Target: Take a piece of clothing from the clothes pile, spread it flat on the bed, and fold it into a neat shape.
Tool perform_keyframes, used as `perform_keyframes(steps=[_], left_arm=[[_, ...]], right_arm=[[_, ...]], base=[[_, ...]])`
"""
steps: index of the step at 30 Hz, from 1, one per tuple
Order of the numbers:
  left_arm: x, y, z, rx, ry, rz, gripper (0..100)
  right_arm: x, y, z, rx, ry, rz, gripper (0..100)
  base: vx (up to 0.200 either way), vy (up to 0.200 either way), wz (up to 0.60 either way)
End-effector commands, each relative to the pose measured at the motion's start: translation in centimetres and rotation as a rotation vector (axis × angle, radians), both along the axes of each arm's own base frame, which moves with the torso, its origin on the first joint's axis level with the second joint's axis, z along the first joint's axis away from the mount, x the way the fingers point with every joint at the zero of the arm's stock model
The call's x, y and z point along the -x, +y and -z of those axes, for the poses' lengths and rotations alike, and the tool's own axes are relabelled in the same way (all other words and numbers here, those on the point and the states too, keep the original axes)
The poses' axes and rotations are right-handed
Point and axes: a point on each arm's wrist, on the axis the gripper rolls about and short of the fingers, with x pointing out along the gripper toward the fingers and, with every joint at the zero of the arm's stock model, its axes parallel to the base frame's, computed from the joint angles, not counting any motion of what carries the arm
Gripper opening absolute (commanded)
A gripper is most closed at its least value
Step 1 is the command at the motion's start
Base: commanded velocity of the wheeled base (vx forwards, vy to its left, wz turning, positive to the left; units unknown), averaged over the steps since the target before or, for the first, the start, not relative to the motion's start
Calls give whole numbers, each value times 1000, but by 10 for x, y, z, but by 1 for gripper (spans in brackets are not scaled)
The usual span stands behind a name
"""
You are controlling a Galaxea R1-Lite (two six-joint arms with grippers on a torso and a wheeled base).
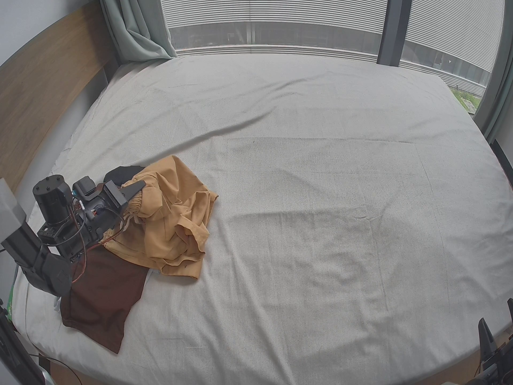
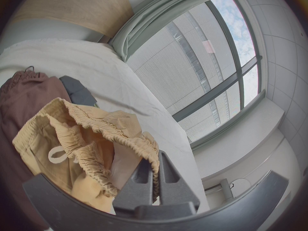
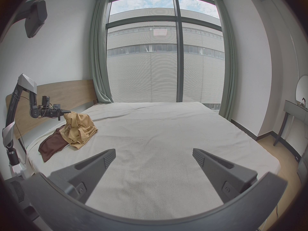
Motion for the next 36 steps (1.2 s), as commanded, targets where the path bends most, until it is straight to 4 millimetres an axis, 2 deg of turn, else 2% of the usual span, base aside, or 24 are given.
perform_keyframes(steps=[1, 4, 12, 13, 16, 28, 36], left_arm=[[23, -10, -32, 47, -16, 27, 0], [31, -13, -42, 85, -10, 42, 0], [36, -31, -47, 119, 7, 13, 0], [35, -44, -49, 128, 2, -37, 0], [37, -50, -50, 138, 4, -42, 0], [41, -75, -55, 206, 17, -8, 0], [47, -100, -61, 196, 57, 63, 0]], right_arm=[[-1, 0, 5, 0, 12, 0, 100], [-1, 0, 5, 0, 14, -1, 100], [-1, 0, 5, 0, 14, 0, 100], [-1, 0, 5, 0, 12, 0, 100], [-1, 0, 5, 0, 14, 2, 100], [-1, 0, 5, 0, 12, 2, 100], [-1, 0, 5, 0, 12, 0, 100]], base=[[0, 0, 0], [0, 0, 0], [0, 0, 0], [0, 0, 0], [0, 0, 0], [0, 0, 0], [0, 0, 0]])
